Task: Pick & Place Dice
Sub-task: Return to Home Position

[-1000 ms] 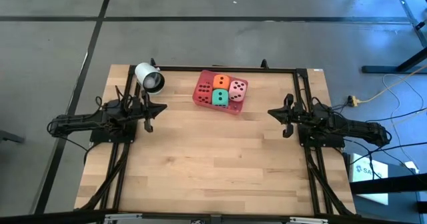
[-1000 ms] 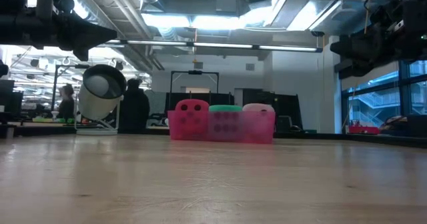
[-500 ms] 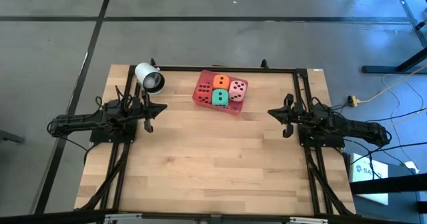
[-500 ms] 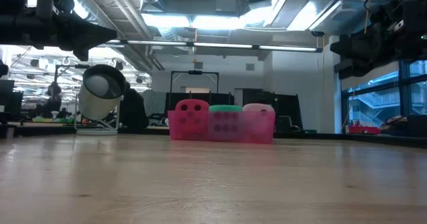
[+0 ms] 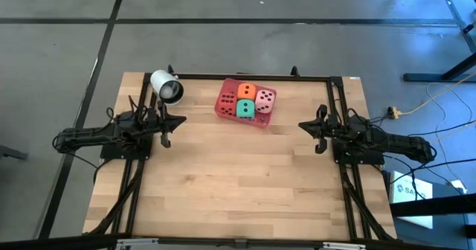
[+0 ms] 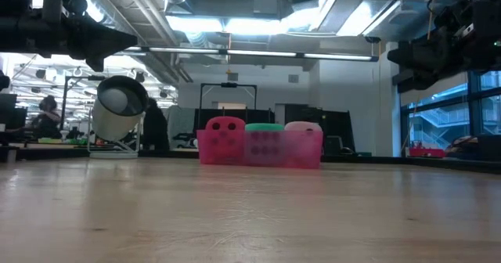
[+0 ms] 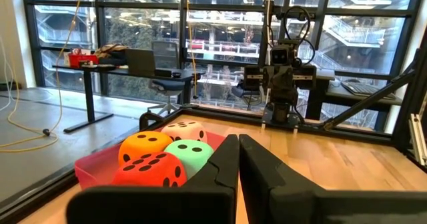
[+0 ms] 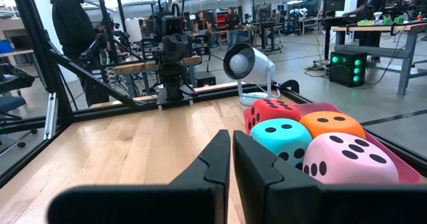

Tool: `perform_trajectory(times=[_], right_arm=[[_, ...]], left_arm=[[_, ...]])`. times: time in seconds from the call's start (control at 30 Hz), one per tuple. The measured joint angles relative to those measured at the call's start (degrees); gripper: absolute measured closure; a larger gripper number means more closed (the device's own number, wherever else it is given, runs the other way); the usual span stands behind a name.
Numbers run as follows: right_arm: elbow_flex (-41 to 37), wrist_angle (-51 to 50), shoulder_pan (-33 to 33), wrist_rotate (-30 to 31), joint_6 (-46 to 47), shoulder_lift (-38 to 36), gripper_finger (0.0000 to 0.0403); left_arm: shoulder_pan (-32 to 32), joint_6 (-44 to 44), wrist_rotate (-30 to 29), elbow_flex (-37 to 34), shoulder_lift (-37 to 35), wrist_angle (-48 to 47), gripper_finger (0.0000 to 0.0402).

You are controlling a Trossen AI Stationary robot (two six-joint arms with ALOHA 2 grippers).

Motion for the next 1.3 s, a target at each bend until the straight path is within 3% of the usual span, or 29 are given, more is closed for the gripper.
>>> perform_trajectory(times=[1.3], right_arm=[[0.02,0.0,0.0,-0.02,0.0,0.0,0.0381]], left_arm=[[-0.01,0.01,0.02,0.02,0.0,0.0,0.0398]])
